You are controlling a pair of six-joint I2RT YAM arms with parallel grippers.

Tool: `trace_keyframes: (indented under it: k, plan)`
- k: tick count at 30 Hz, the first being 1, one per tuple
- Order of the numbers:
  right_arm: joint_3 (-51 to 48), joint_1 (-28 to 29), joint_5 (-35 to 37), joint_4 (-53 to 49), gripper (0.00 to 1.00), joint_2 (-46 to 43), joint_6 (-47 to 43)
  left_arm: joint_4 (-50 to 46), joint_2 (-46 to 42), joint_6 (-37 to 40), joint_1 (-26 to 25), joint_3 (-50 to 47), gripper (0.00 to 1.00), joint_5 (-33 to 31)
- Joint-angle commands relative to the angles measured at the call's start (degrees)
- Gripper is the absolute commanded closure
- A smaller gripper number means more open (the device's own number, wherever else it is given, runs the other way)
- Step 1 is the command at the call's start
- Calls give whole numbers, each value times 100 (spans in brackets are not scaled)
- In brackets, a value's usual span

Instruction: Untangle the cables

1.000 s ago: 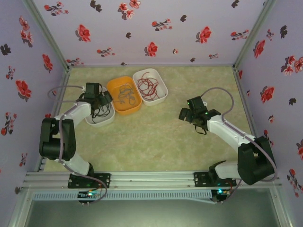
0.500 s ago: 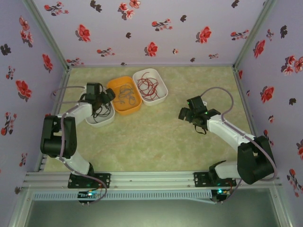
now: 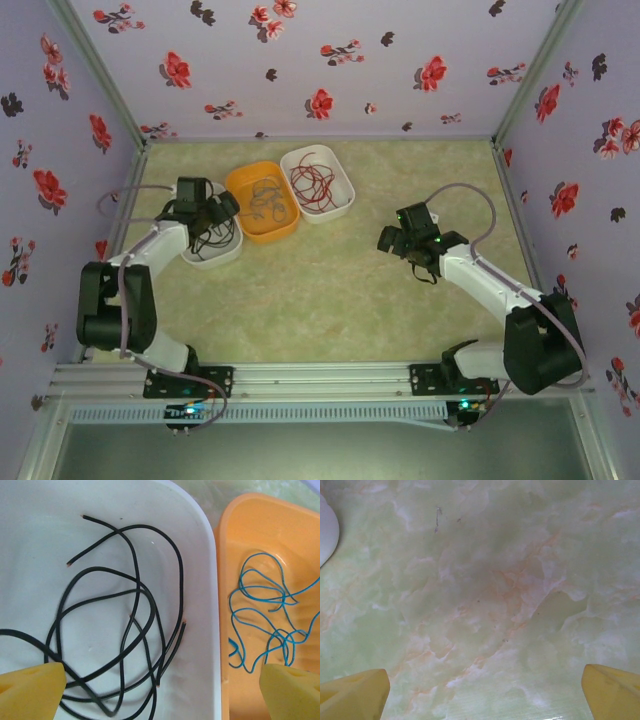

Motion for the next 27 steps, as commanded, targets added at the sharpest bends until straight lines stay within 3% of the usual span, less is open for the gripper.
trace_keyframes:
  k: [1,10,17,23,27]
  plan:
    - [80,45,29,25,1,-120,-36,-504,-200,177,22,206,0,-156]
    - [124,54,473,-197,1,-378,-200,-836,-1295,305,-164,264,0,-89]
    - [61,25,1634,-315,1,-919,-525,-1066,-2478,835,-72,75,0,-854]
    - [-345,-54,2645,147,1,-1497,-1041,-248,-3378,1342,-17,-924,0,-1574]
    - [-1115,-48,3251,1369,1,-1920,-1732,970,-3641,1779,45,-1831,0,-1631]
